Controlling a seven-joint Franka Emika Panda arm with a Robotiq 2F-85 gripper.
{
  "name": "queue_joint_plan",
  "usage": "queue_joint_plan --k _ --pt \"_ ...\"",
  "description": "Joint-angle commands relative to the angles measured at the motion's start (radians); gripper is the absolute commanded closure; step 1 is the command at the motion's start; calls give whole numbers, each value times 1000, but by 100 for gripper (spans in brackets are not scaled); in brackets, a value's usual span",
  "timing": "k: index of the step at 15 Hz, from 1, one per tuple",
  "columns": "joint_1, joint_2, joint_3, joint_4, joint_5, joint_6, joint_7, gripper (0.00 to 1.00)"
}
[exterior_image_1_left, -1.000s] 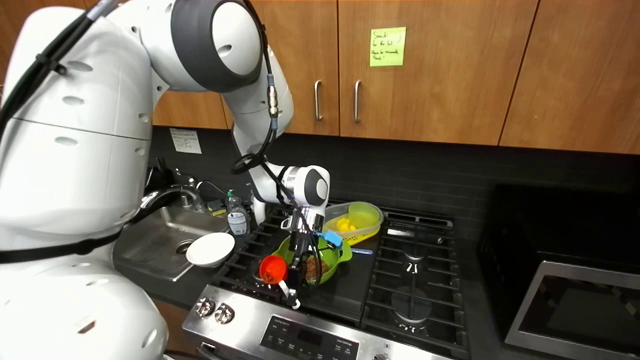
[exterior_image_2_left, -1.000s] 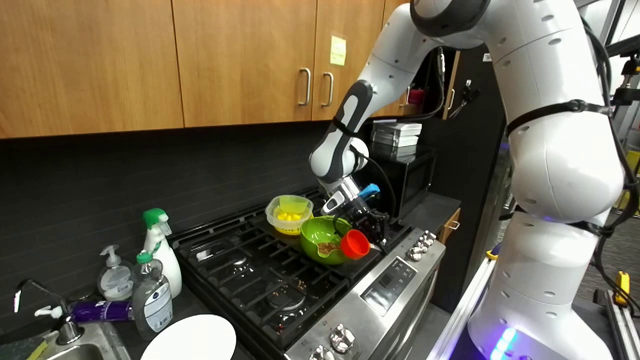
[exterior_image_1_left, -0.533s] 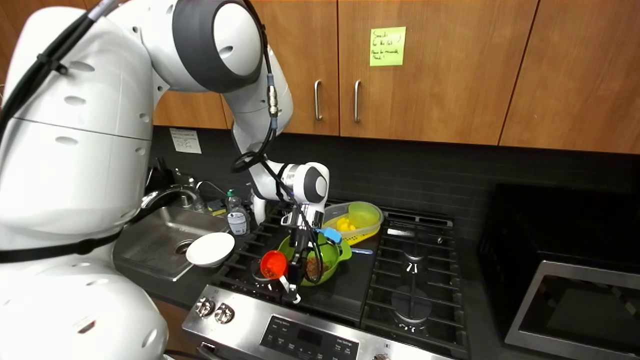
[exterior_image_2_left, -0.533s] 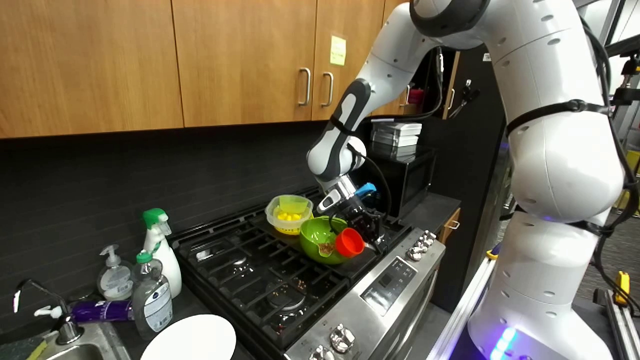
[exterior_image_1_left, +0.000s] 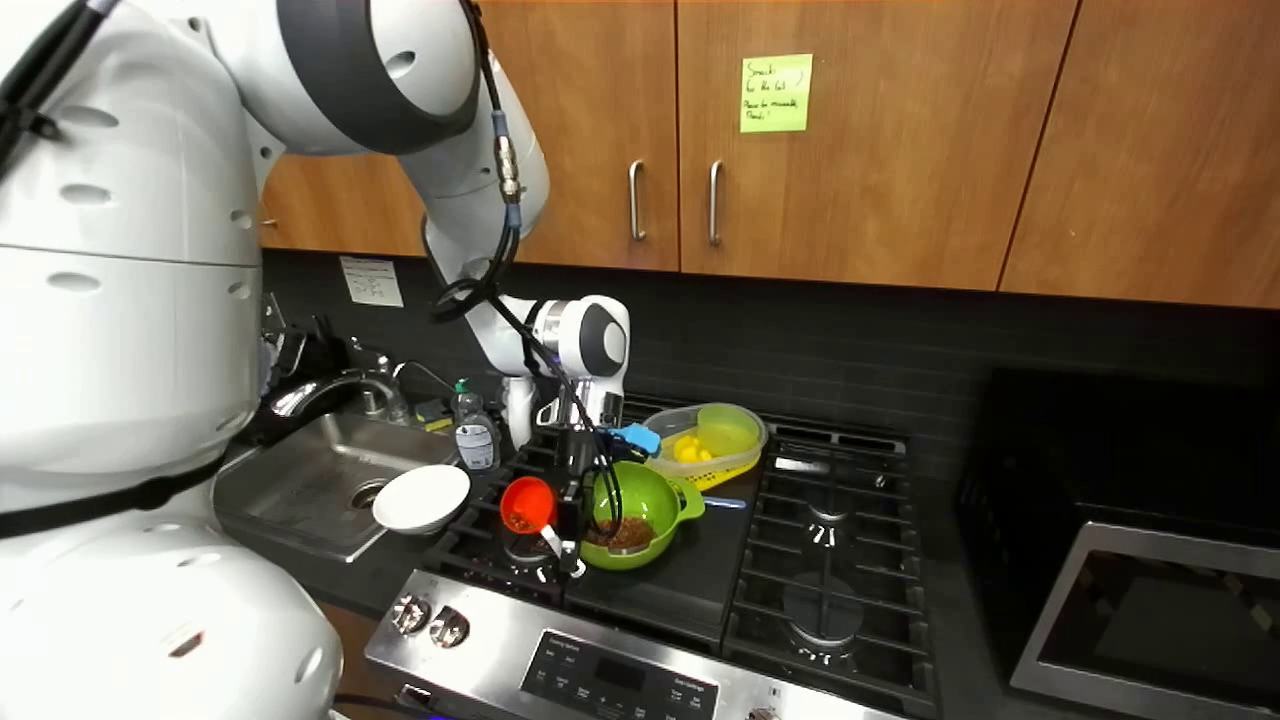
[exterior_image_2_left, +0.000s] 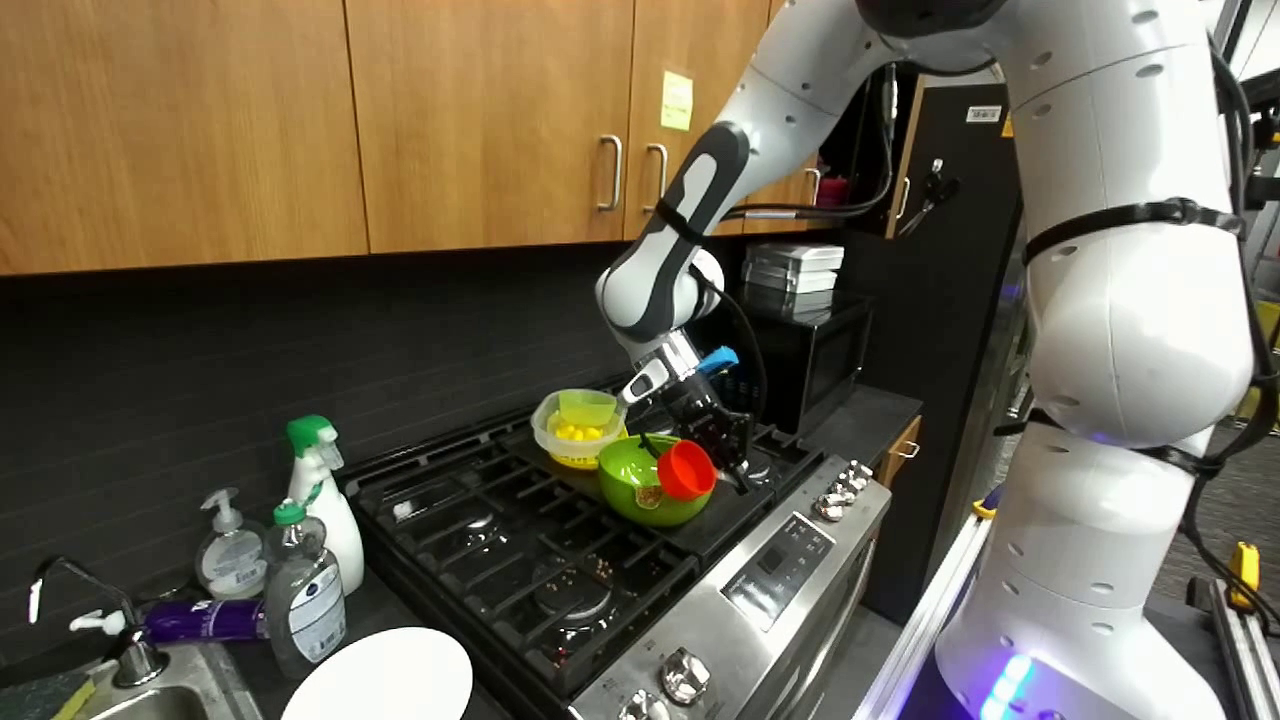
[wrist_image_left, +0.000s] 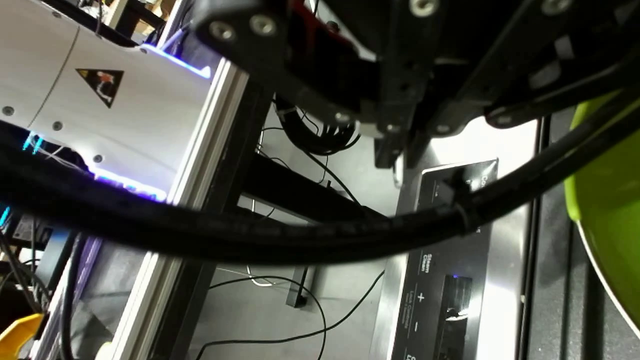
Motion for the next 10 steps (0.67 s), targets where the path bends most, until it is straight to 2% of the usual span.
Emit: queue_joint_plan --k 1,7,8,10 --pt "20 -146 -13 -72 -22 -36 20 99" --pt "32 -315 -33 -153 -49 -18 53 99" --pt "31 -230 -35 -95 -23 -43 22 96" --pt "37 -272 -40 -117 -30 -41 31 96"
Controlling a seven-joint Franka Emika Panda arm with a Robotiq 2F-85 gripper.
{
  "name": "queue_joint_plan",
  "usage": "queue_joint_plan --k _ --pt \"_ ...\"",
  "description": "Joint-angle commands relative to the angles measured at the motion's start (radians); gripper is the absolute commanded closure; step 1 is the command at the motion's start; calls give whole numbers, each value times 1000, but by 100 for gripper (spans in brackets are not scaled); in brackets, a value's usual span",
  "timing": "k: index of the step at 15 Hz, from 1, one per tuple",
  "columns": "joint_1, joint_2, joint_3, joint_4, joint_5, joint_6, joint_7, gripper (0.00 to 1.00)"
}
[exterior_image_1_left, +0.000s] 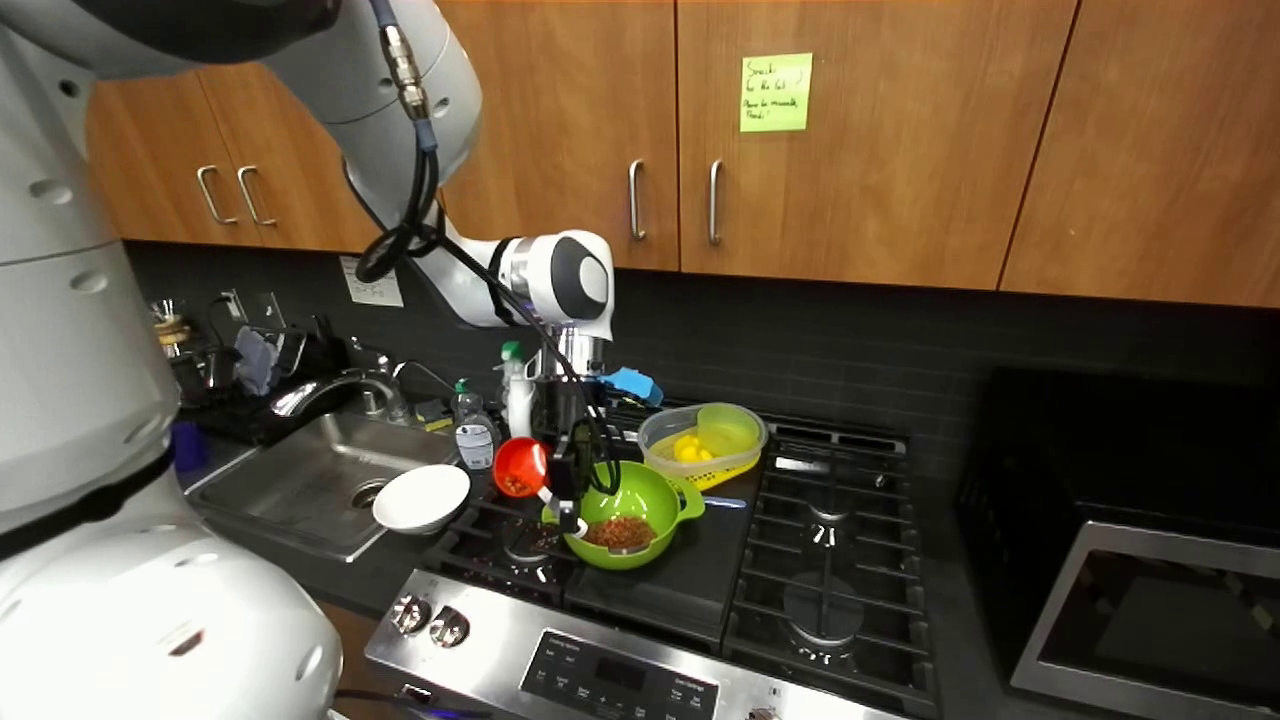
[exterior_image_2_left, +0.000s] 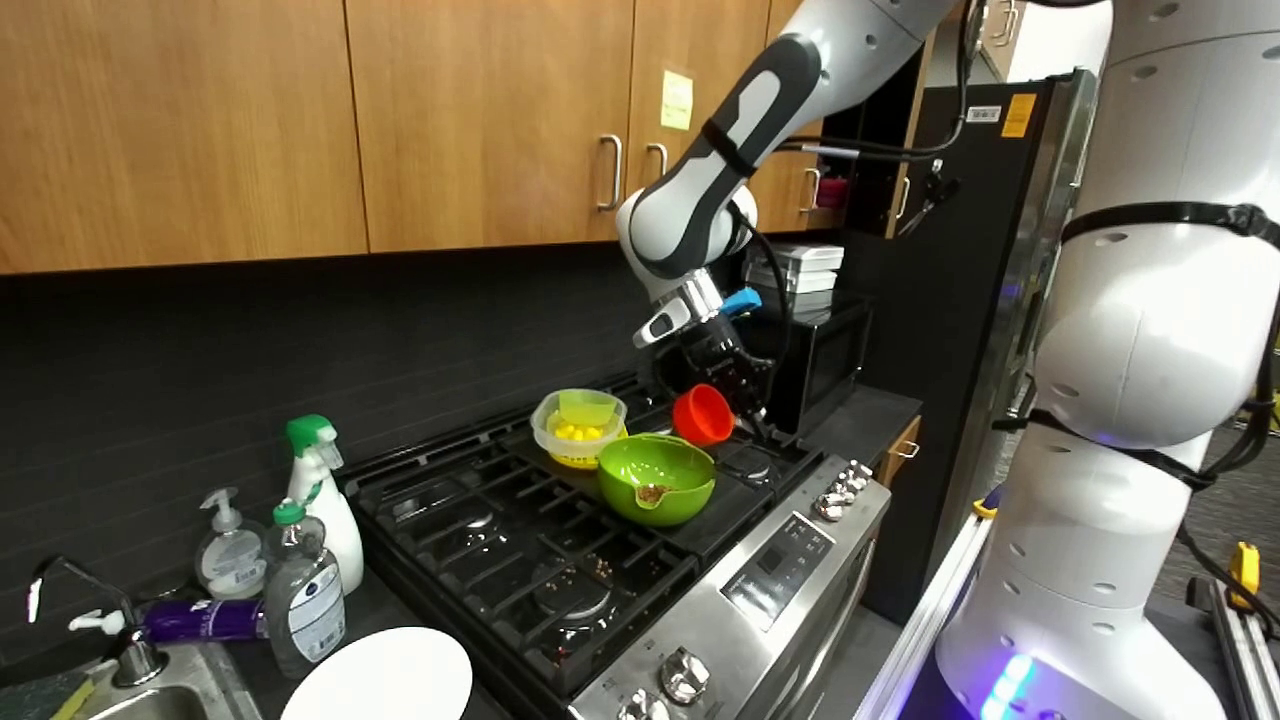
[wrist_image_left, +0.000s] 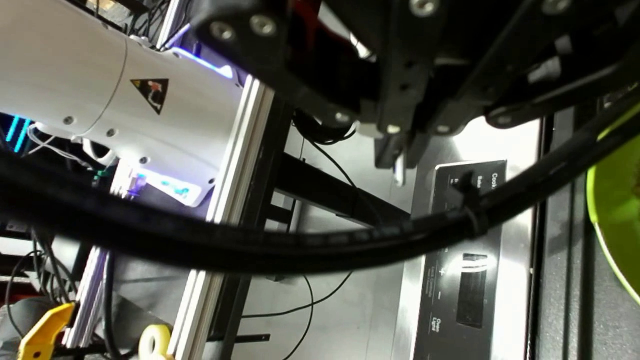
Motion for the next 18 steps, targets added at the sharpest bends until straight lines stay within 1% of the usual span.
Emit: queue_joint_plan --k 1,5,6,8,9,11,13,14,16,18 --pt "21 -11 -20 -6 0 0 1 96" --pt "24 -18 -21 -16 -1 6 4 96" --pt "24 -18 -21 -16 -1 7 4 99" --pt "5 -17 -35 -1 110 14 -57 99" --pt "-6 -21 -45 9 180 5 -89 99" --pt "-14 -28 -65 26 283 -7 -136 99" --pt "-20 -27 -81 41 339 -21 -153 99" --pt "-25 -21 -90 51 374 -44 -163 99" --pt "-38 5 -110 86 441 -155 -138 99" --pt "-47 6 -126 100 501 -238 -108 99"
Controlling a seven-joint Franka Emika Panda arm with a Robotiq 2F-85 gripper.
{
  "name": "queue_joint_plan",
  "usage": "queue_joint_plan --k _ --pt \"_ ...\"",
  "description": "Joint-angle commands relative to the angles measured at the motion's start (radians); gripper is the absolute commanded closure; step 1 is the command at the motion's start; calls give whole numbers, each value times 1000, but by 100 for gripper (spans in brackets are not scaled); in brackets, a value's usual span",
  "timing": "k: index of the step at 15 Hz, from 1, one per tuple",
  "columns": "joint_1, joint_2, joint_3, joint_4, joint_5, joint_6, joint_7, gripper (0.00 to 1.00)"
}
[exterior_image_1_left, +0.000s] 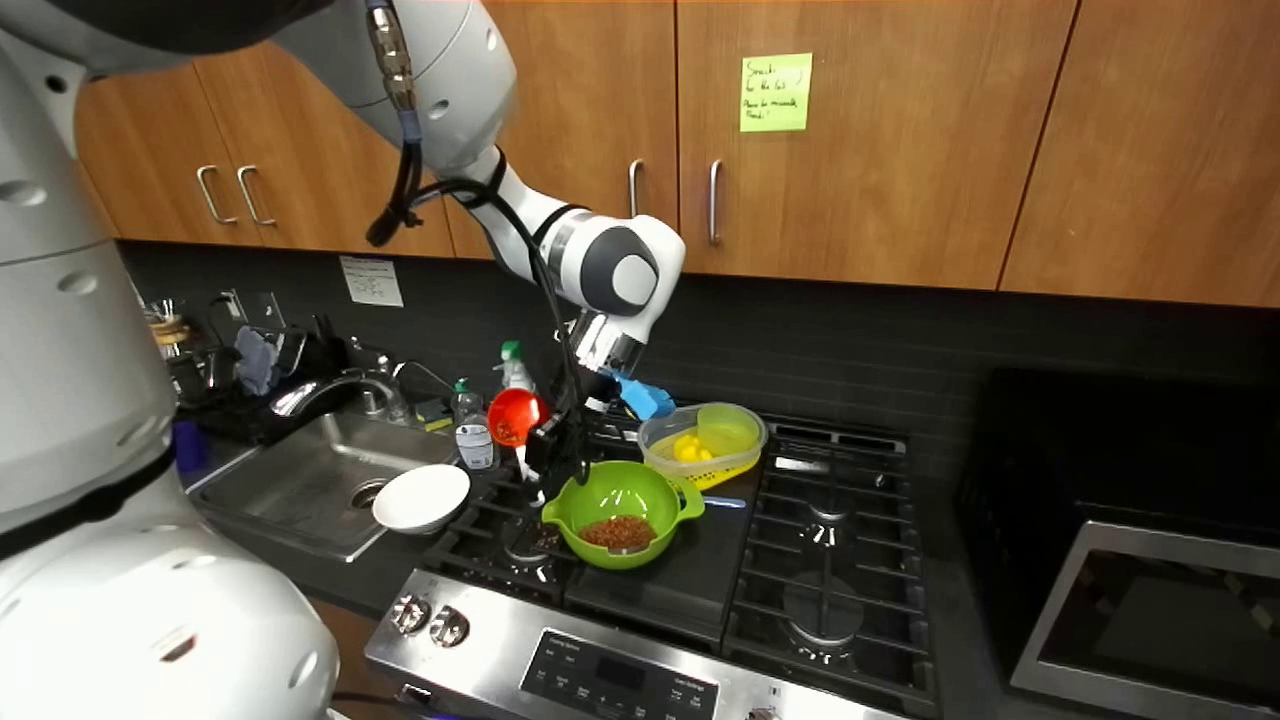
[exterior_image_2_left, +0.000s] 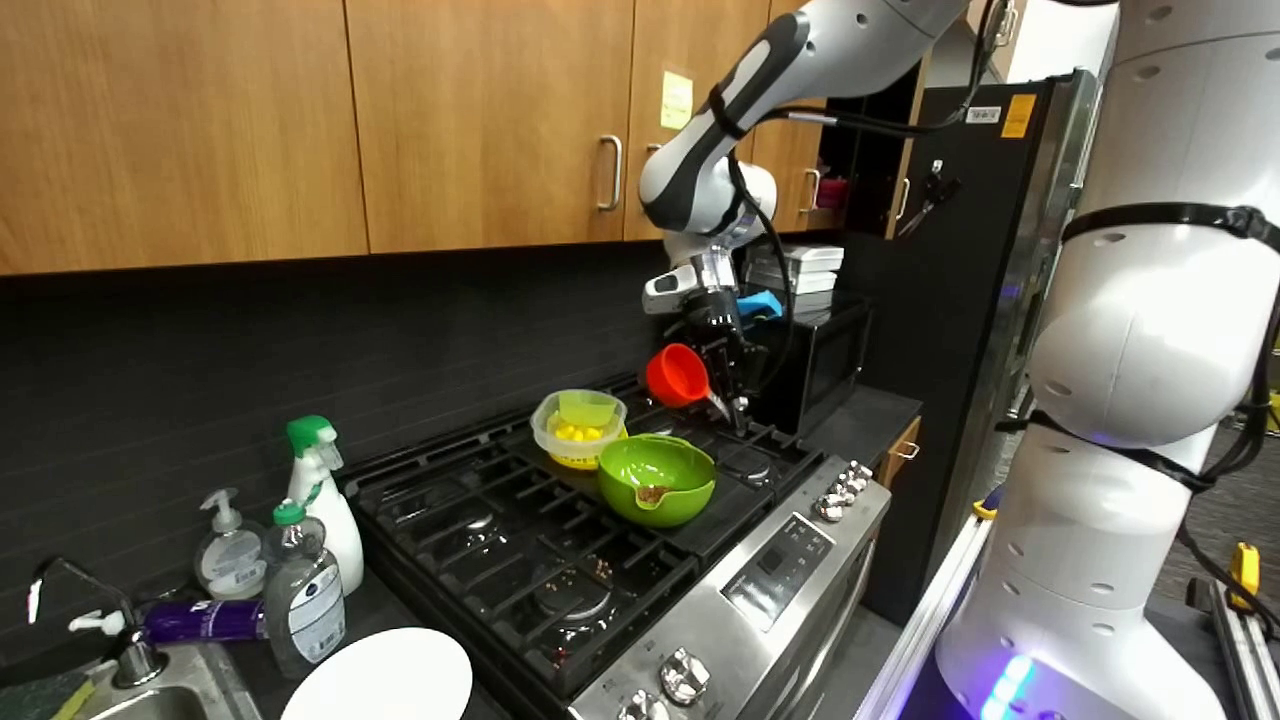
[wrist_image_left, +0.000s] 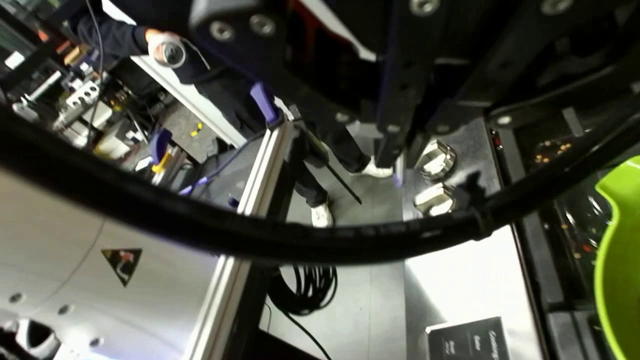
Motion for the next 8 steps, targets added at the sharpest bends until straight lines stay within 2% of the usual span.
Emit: queue_joint_plan --k 1,4,8 --pt "-22 22 -31 53 119 -152 31 99" --pt "-38 20 -52 76 232 -228 66 99" --pt "-55 19 -77 88 327 -276 132 99"
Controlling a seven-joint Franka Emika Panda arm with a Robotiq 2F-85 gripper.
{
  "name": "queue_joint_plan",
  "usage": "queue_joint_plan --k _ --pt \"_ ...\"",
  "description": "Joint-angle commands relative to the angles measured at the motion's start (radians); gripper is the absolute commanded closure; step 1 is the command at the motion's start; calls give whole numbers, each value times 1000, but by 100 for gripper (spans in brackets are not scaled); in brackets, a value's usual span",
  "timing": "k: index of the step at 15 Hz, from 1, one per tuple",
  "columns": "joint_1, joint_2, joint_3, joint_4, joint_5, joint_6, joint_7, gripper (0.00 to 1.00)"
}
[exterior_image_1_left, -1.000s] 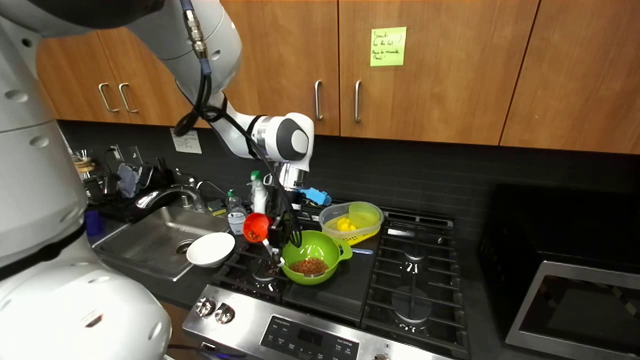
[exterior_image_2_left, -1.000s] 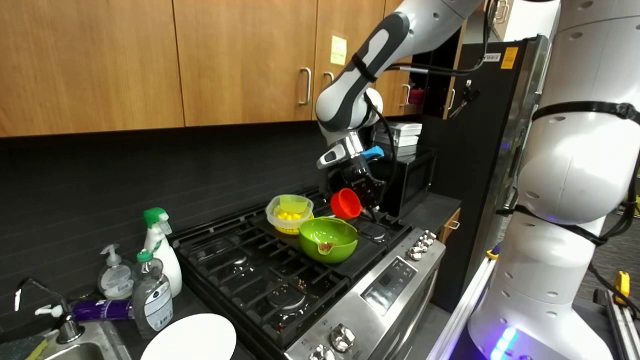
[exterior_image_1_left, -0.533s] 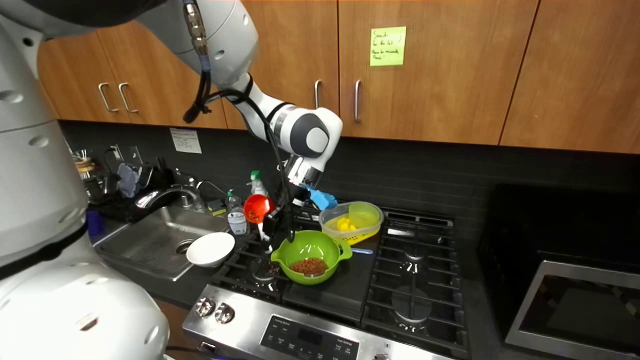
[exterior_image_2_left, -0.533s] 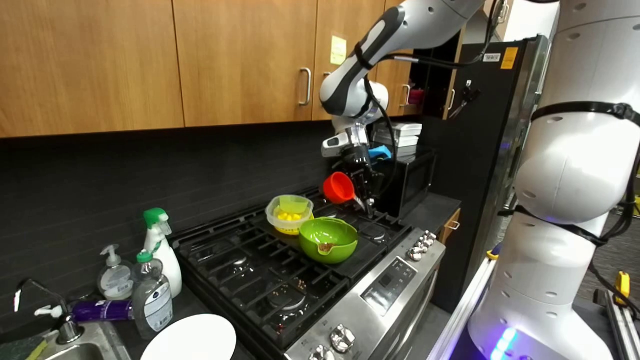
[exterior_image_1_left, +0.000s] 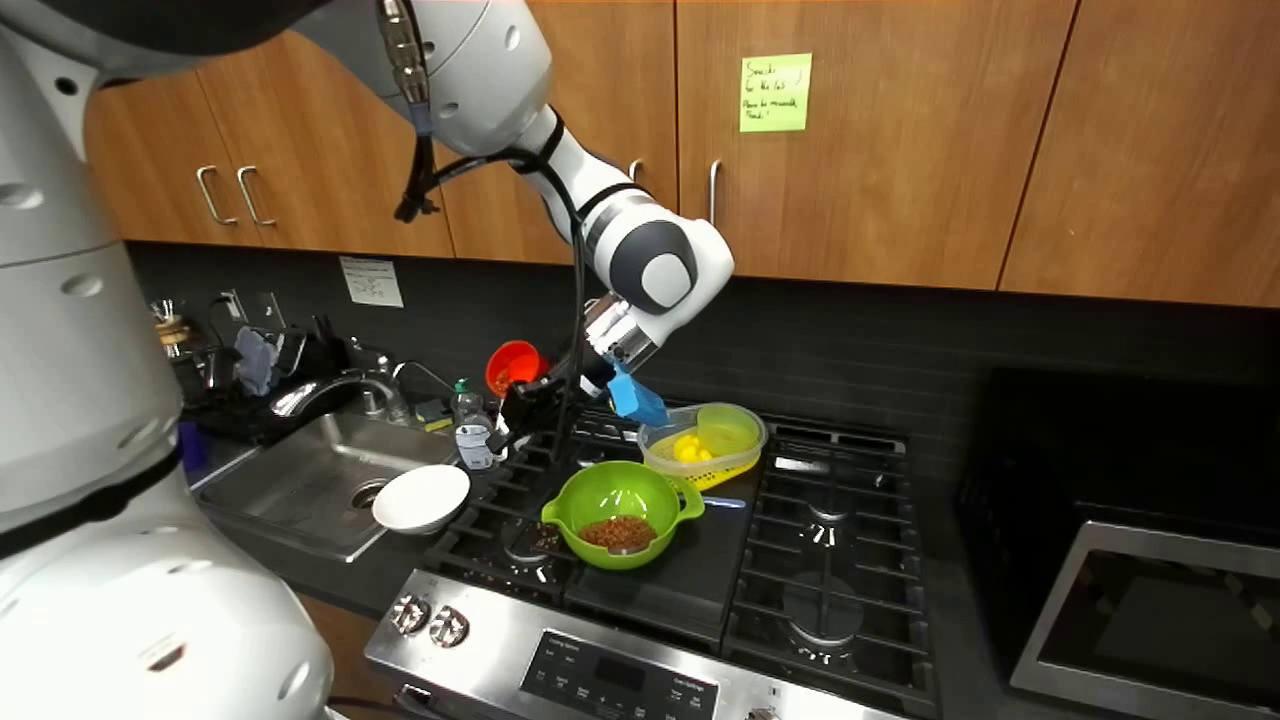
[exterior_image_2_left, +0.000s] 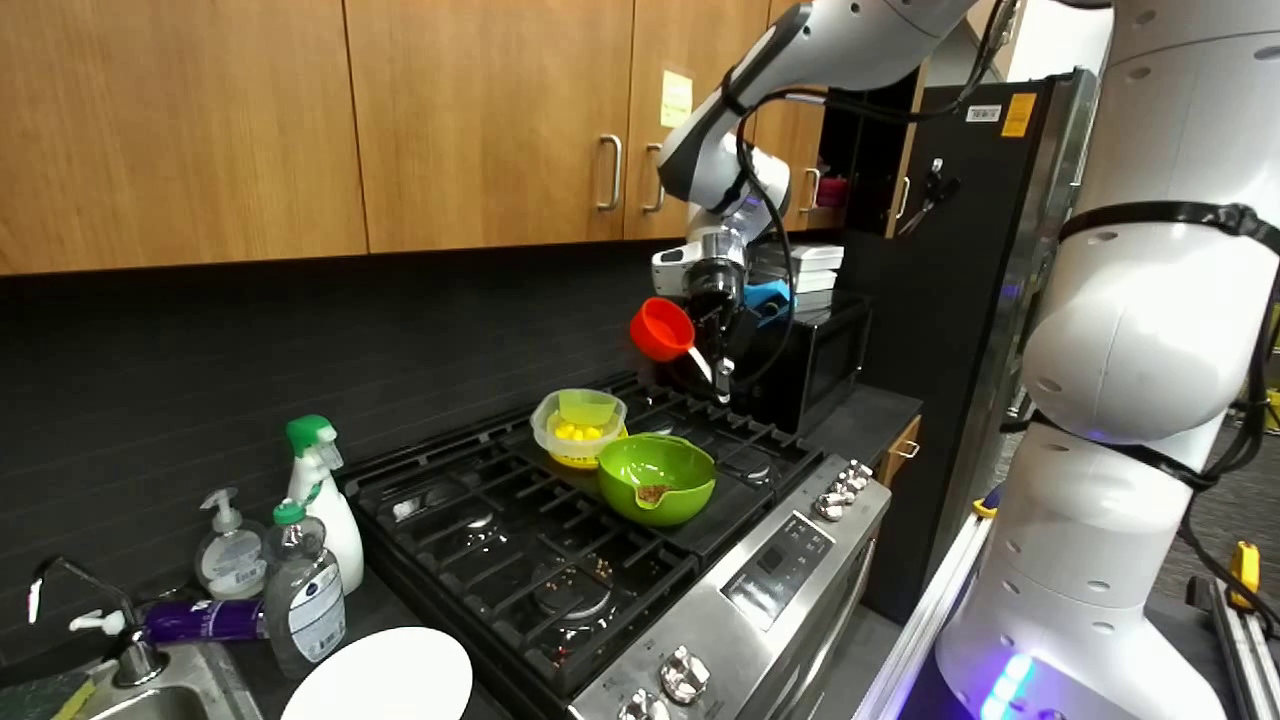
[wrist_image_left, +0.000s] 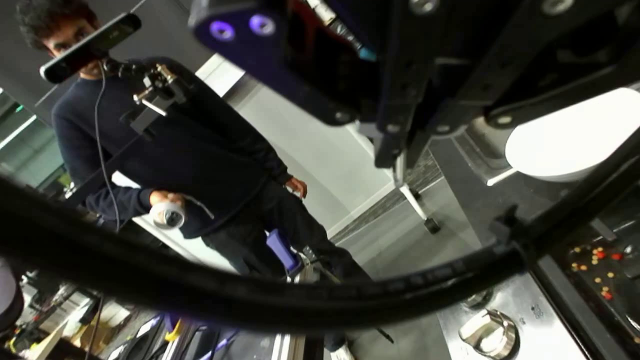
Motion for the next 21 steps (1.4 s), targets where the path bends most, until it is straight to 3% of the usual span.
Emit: queue_joint_plan --k 1,7,14,17,21 --pt "-22 15 -26 20 71 -54 86 99" --pt "-69 93 -68 -7 160 -80 147 99" --pt "-98 279 -53 54 272 -106 127 99" --pt "-117 357 -62 96 282 -95 123 99" --pt "-170 368 -93 147 232 -92 97 99"
